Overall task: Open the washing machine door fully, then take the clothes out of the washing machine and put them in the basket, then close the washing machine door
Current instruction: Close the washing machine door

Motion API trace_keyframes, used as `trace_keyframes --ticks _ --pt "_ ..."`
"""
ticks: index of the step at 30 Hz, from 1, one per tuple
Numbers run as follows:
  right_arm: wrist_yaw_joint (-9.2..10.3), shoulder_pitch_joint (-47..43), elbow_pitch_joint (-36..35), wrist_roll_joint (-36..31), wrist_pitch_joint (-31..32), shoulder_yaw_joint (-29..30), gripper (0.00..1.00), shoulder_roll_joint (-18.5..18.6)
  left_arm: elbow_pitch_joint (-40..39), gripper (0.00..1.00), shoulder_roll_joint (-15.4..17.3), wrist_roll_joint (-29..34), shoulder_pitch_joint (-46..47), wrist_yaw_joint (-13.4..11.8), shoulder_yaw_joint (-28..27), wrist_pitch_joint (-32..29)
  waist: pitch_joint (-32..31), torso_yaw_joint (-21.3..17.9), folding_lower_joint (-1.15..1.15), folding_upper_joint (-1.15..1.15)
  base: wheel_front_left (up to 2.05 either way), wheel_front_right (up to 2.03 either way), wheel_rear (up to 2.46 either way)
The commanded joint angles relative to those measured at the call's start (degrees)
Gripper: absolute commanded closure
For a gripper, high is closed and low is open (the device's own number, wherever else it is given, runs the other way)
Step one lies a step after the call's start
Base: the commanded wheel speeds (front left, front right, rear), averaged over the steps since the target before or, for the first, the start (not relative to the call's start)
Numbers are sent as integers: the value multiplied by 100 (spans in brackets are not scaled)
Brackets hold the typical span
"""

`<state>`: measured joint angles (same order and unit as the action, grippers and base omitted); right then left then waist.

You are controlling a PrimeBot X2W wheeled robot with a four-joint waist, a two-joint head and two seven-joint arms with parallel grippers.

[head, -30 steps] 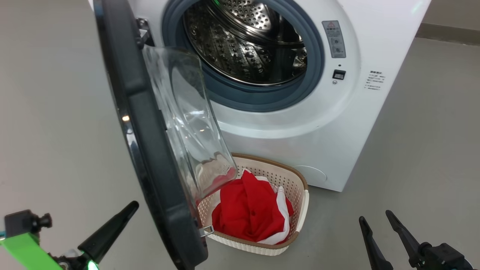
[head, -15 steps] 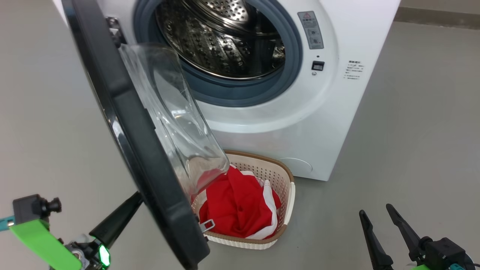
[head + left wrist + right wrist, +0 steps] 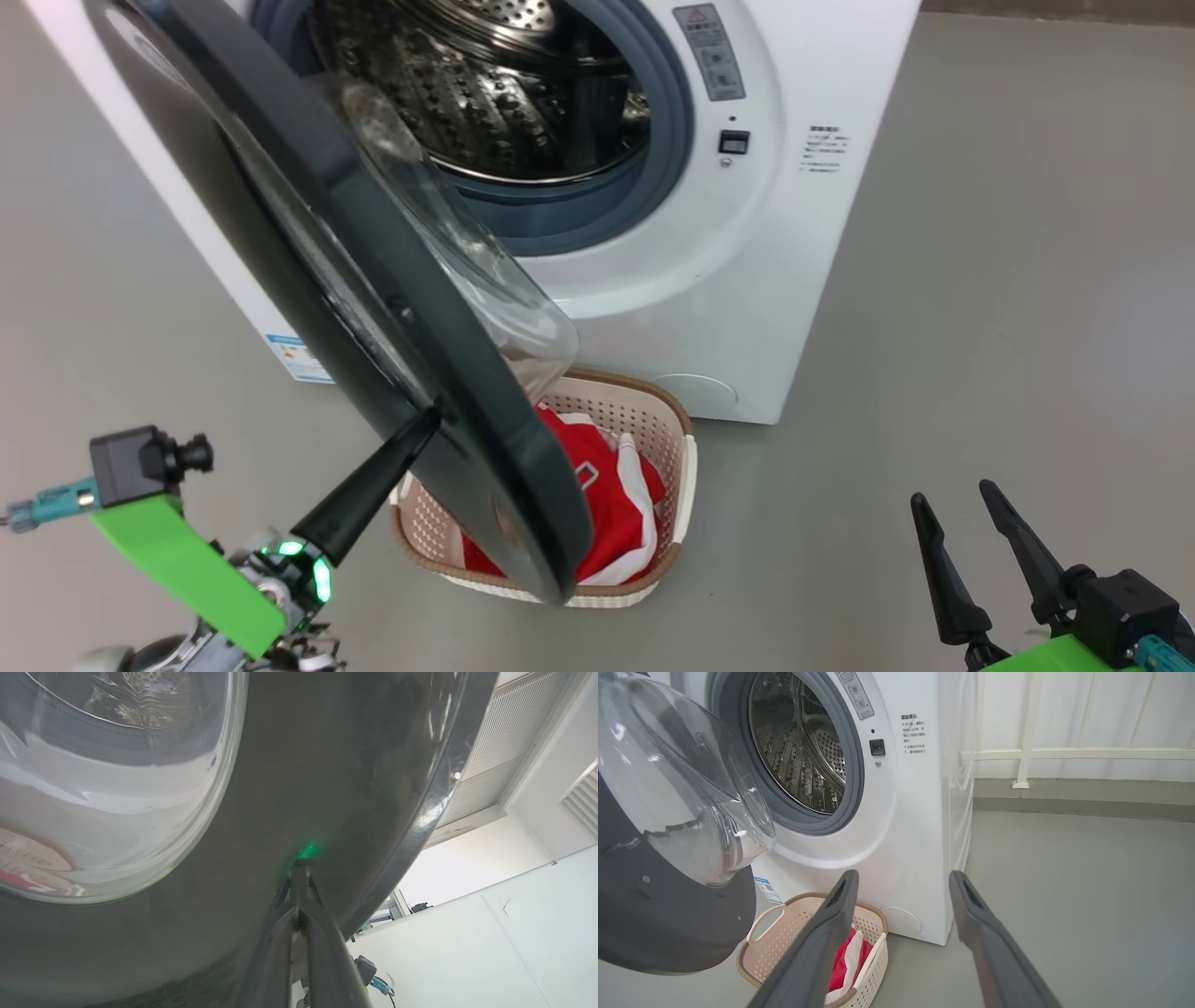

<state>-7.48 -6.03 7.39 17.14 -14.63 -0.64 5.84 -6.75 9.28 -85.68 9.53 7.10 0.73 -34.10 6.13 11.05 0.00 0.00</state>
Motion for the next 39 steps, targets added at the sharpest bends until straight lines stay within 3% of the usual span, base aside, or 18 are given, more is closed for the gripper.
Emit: trace_keyframes --ticks 1,13,28,39 --pt "-1 204 -155 1 -37 -101 0 49 -177 100 44 57 305 39 -131 51 56 -99 0 0 0 0 0" --pt "-1 383 -174 7 -37 -45 0 -42 141 100 117 407 1083 39 544 1133 324 -612 0 0 0 0 0" --pt "-1 553 -178 16 -37 -70 0 -130 1090 100 485 762 2259 39 1376 2862 580 -1157 0 0 0 0 0" --pt "-1 607 -162 22 -37 -102 0 -174 1911 100 758 573 3107 39 1825 3705 663 -1450 0 0 0 0 0"
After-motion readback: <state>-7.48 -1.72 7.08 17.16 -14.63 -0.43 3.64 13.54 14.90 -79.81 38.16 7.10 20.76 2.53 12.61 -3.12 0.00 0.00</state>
